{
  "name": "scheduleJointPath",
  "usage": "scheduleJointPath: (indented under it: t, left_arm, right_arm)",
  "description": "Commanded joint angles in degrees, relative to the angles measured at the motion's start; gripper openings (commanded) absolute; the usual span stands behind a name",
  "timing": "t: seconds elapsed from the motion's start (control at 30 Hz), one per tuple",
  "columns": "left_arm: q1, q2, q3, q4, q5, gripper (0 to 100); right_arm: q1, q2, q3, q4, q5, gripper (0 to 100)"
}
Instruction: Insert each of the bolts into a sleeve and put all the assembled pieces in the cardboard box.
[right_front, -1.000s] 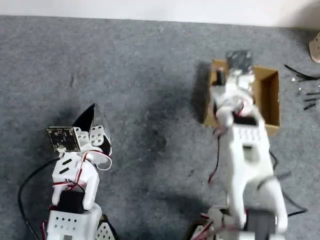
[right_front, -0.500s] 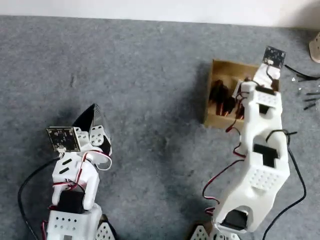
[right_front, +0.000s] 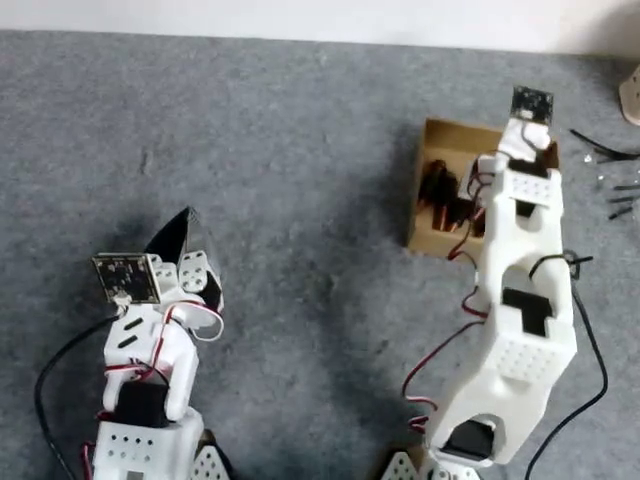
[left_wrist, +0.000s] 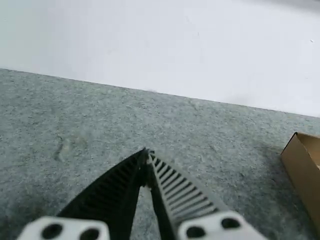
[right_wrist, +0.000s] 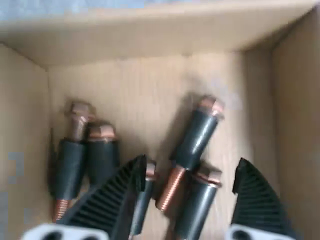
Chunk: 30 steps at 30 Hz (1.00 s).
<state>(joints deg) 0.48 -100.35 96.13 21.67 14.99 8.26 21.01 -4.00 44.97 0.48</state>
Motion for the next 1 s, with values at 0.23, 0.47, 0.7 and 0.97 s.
scheduleJointPath:
  t: [0.23,0.47,0.7,0.97]
  left_arm:
    - [-0.4,0.5,1.2,-1.2,-1.1,1]
    - [-0.4,0.5,1.2,-1.2,-1.1,1]
    - [-0.4,0.5,1.2,-1.2,-1.1,1]
    - [-0.4,0.5,1.2,-1.2,-1.1,1]
  right_arm:
    - [-12.3,-35.4,24.7,-0.9,-1.6,24.1]
    - [-16.0,-61.0,54.7,-16.0,-1.3,24.1]
    - [-15.9,-81.2,77.0,-25.0,-1.3,24.1]
    - [-15.9,-100.3,91.1,-25.0,-1.3,24.1]
